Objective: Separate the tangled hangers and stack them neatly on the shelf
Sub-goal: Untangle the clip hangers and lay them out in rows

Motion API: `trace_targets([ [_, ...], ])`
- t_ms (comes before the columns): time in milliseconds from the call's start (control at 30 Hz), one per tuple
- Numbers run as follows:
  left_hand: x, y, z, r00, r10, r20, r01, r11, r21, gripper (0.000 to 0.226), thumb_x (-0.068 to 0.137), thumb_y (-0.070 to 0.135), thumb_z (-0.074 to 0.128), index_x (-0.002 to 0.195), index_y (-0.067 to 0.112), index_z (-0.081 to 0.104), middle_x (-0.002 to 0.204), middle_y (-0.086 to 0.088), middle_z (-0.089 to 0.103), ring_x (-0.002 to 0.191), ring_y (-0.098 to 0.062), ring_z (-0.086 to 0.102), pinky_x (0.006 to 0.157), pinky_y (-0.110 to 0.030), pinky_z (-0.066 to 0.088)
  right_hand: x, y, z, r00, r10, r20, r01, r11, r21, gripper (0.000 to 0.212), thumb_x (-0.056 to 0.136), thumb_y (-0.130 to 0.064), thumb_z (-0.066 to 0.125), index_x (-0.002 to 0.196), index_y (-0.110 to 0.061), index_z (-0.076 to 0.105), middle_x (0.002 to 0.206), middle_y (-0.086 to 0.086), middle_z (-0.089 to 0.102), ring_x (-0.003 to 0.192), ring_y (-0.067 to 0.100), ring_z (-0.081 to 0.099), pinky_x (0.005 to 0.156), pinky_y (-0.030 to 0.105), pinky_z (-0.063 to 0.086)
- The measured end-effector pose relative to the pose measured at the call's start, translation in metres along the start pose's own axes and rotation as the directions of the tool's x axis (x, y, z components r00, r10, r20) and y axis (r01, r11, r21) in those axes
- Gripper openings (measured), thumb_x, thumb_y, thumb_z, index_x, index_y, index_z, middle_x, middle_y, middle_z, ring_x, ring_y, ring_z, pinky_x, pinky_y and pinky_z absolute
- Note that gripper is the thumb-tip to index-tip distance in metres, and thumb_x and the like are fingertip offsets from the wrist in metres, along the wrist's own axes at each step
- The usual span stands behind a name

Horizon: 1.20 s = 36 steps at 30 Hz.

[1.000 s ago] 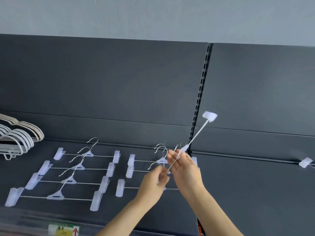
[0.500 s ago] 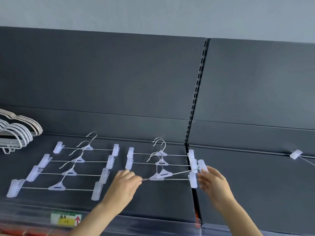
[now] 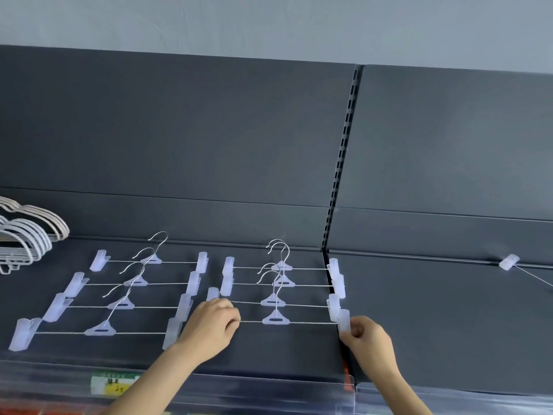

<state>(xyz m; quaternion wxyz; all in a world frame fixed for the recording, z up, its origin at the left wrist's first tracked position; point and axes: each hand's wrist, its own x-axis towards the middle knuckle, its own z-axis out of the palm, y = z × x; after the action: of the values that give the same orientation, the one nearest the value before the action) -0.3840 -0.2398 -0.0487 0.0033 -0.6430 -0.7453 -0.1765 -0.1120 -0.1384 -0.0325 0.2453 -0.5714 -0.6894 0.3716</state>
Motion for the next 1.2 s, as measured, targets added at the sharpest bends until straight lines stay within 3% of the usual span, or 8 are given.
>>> trace_targets([
  [167, 0.012, -0.004, -0.005, 0.997, -0.033, 0.074, 0.034, 0.999, -0.011, 0.021, 0.087, 0.017, 0.046, 0.079, 0.016, 0.066, 0.090, 0.009, 0.060, 0.089, -0.013, 0.054, 0.072, -0.015, 0.037, 0.000, 0.004, 0.007, 0.999, 0.008, -0.032, -0.008, 1.000, 0.015, 0.004, 0.079, -0.017, 0.061, 0.081, -0.020, 0.059, 0.074, -0.006, 0.064, 0.086, 0.022, 0.057, 0.060, 0.028, 0.042],
  [267, 0.006, 0.002, -0.005, 0.998, -0.003, 0.068, 0.004, 1.000, -0.005, 0.022, 0.087, 0.018, 0.046, 0.080, 0.017, 0.067, 0.084, 0.012, 0.055, 0.084, -0.010, 0.048, 0.063, -0.007, 0.028, -0.006, 0.013, 0.008, 0.997, -0.002, -0.075, 0.002, 1.000, -0.008, 0.004, 0.079, -0.024, 0.061, 0.079, -0.020, 0.060, 0.072, -0.009, 0.065, 0.084, 0.021, 0.058, 0.061, 0.029, 0.044],
  [400, -0.008, 0.007, -0.002, 0.994, -0.021, 0.106, 0.027, 0.998, -0.057, 0.019, 0.089, 0.024, 0.049, 0.085, 0.020, 0.067, 0.092, 0.012, 0.060, 0.089, -0.009, 0.052, 0.070, -0.009, 0.029, -0.012, 0.020, 0.010, 0.984, -0.080, -0.159, 0.069, 0.995, -0.072, 0.047, 0.087, -0.043, 0.050, 0.050, -0.014, 0.045, 0.042, -0.005, 0.049, 0.062, 0.024, 0.048, 0.051, 0.027, 0.038],
  [533, -0.005, 0.011, -0.004, 0.981, -0.193, -0.012, 0.188, 0.966, -0.176, 0.026, 0.088, 0.028, 0.056, 0.111, 0.018, 0.063, 0.122, 0.008, 0.049, 0.118, -0.015, 0.045, 0.093, -0.022, 0.035, -0.008, 0.022, 0.014, 0.974, -0.129, -0.187, 0.107, 0.986, -0.127, 0.056, 0.087, -0.045, 0.048, 0.046, -0.011, 0.031, 0.039, -0.001, 0.034, 0.055, 0.022, 0.033, 0.046, 0.027, 0.030],
  [667, 0.012, 0.009, -0.007, 0.910, -0.412, 0.035, 0.413, 0.900, -0.142, 0.040, 0.089, 0.023, 0.053, 0.128, 0.017, 0.045, 0.144, -0.010, 0.024, 0.135, -0.027, 0.022, 0.103, -0.031, 0.031, -0.006, 0.025, 0.014, 0.981, -0.090, -0.171, 0.080, 0.995, -0.065, 0.048, 0.085, -0.044, 0.052, 0.046, -0.017, 0.041, 0.042, -0.004, 0.047, 0.056, 0.022, 0.041, 0.049, 0.027, 0.036],
  [800, 0.022, 0.009, -0.003, 0.873, -0.471, 0.130, 0.482, 0.873, -0.075, 0.037, 0.089, 0.027, 0.048, 0.125, 0.018, 0.045, 0.131, -0.006, 0.035, 0.121, -0.025, 0.039, 0.089, -0.028, 0.040, -0.008, 0.025, 0.014, 0.990, -0.089, -0.107, 0.090, 0.996, 0.005, 0.017, 0.079, -0.033, 0.063, 0.066, -0.023, 0.061, 0.064, -0.005, 0.067, 0.074, 0.021, 0.060, 0.062, 0.031, 0.049],
  [1033, 0.027, 0.002, 0.002, 0.891, -0.441, 0.103, 0.448, 0.892, -0.058, 0.033, 0.088, 0.029, 0.048, 0.120, 0.031, 0.055, 0.118, -0.005, 0.050, 0.105, -0.024, 0.052, 0.083, -0.031, 0.045, -0.009, 0.016, 0.017, 0.987, -0.116, -0.111, 0.104, 0.989, -0.102, 0.037, 0.085, -0.043, 0.054, 0.060, -0.015, 0.055, 0.052, -0.003, 0.057, 0.067, 0.023, 0.054, 0.056, 0.028, 0.042],
  [1200, 0.035, -0.001, 0.000, 0.895, -0.423, 0.138, 0.430, 0.903, -0.020, 0.038, 0.092, 0.031, 0.042, 0.129, 0.040, 0.045, 0.130, 0.000, 0.045, 0.115, -0.020, 0.048, 0.090, -0.032, 0.041, -0.008, 0.008, 0.015, 0.994, -0.098, -0.045, 0.086, 0.973, -0.213, 0.026, 0.082, -0.032, 0.056, 0.060, -0.022, 0.046, 0.051, -0.007, 0.046, 0.070, 0.020, 0.047, 0.052, 0.026, 0.034],
])
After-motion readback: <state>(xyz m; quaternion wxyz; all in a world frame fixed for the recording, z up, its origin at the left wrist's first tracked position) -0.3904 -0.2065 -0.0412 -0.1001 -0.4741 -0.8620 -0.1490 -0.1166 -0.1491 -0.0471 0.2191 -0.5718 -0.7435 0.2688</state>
